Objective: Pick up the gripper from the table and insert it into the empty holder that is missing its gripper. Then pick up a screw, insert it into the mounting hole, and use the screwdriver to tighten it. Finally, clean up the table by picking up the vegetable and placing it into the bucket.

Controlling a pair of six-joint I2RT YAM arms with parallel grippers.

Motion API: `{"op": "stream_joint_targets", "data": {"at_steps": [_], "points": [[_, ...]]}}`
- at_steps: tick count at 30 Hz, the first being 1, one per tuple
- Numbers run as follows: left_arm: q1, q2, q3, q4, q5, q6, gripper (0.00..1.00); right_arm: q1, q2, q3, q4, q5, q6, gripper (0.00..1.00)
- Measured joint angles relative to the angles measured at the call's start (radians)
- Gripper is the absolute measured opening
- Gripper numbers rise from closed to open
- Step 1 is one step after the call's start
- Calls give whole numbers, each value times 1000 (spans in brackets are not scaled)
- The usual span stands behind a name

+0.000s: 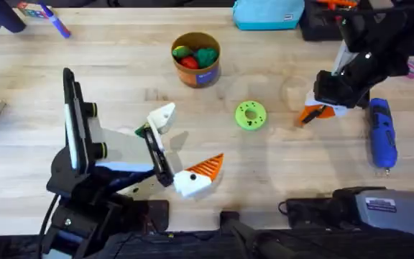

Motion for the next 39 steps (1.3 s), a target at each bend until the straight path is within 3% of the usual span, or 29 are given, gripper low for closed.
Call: {"op": "stream_joint_targets", "data": {"at_steps": [7, 11, 20, 25, 32, 39], "points": [[0, 0, 0, 0, 0, 0, 990, 0, 0, 1, -5, -12, -35, 13], [0, 0, 0, 0, 0, 0, 990, -1, 0, 22, -43, -116, -116, 12], [0, 0, 0, 0, 0, 0, 990, -4, -83, 55, -111, -482, -375, 11], [0, 0, 0, 0, 0, 0, 990, -48, -99, 50, -111, -708, -541, 11], [0, 0, 0, 0, 0, 0, 990, -166, -84, -96, -107, -1067, -793, 11], [0, 0, 0, 0, 0, 0, 990, -145, 35, -183, -106, -1348, -963, 11]]}}
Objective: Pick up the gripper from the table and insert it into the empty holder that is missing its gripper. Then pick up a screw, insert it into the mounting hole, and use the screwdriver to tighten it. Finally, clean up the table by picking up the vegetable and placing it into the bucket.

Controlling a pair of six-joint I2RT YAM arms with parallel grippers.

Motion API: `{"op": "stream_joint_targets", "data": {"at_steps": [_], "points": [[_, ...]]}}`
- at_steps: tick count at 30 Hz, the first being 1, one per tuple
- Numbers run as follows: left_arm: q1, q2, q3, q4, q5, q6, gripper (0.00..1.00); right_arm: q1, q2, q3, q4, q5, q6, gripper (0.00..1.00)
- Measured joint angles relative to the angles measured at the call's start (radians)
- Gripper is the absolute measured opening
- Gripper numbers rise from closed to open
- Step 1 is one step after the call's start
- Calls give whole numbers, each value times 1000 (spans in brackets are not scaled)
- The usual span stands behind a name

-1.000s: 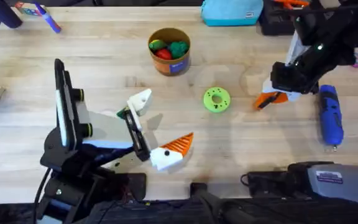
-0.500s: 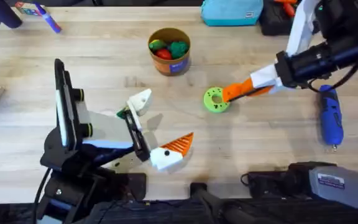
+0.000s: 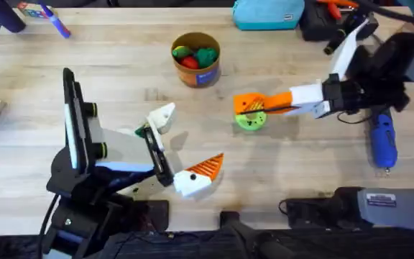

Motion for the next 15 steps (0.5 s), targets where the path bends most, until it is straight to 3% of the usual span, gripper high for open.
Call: {"op": "stream_joint_targets", "data": {"at_steps": [6, 11, 15], "points": [[0, 0, 0, 0, 0, 0, 990, 120, 125, -2, 18, -160, -72, 11], [0, 0, 0, 0, 0, 0, 990, 220, 218, -2, 26, -202, -85, 11], [0, 0, 0, 0, 0, 0, 990, 236, 256, -2, 28, -210, -84, 11]]}}
